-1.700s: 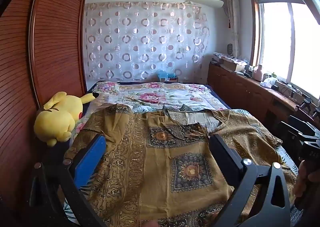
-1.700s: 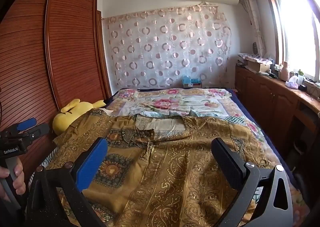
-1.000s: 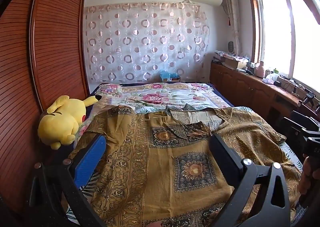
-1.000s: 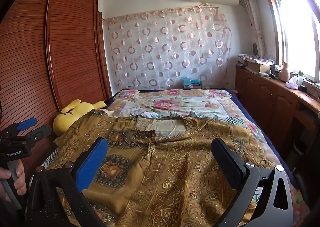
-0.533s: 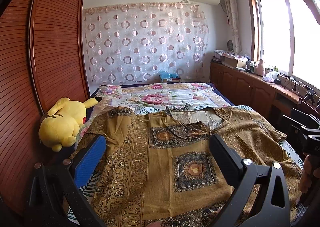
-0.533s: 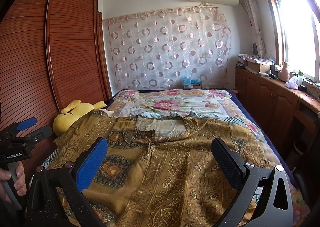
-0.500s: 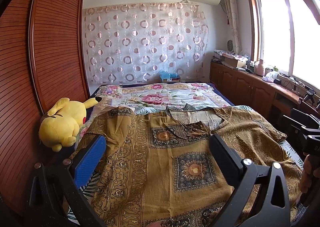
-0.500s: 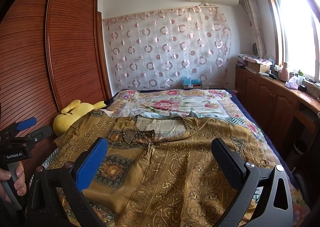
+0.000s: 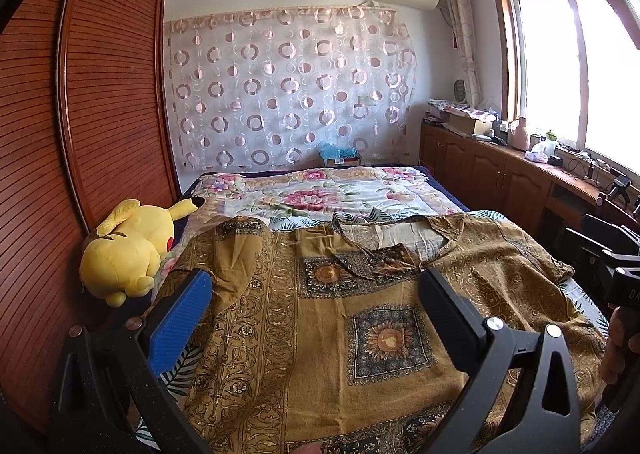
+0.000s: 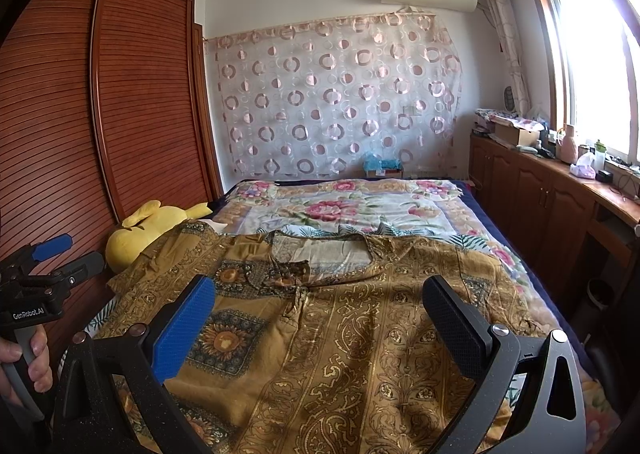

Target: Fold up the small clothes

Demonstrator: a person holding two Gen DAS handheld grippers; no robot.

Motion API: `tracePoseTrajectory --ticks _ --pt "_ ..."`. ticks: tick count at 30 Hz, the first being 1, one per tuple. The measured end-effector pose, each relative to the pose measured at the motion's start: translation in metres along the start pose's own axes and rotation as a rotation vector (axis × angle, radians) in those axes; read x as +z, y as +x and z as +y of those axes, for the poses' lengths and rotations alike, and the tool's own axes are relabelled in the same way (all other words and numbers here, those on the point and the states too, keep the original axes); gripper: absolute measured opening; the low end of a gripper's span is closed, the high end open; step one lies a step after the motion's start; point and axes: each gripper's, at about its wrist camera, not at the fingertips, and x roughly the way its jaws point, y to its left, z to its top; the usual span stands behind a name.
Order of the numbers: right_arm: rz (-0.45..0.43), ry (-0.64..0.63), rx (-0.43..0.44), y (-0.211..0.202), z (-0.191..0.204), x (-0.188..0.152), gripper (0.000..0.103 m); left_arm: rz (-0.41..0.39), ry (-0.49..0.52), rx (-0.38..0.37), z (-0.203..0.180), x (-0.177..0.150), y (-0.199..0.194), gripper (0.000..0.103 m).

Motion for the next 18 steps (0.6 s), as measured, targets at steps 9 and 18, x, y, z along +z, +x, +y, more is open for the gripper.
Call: tracePoseTrajectory --ticks 9,18 --pt "-0.002 0.0 0.001 -0.0007 0.0008 0.0005 0.103 0.0 0.001 0.001 -0.0014 0.0002 -0.0005 0.103" --pt "-0.002 0.0 0.001 -0.0009 0.0009 0.0005 0.103 0.001 0.005 0.002 -0.0037 0.0001 -0.0011 0.103"
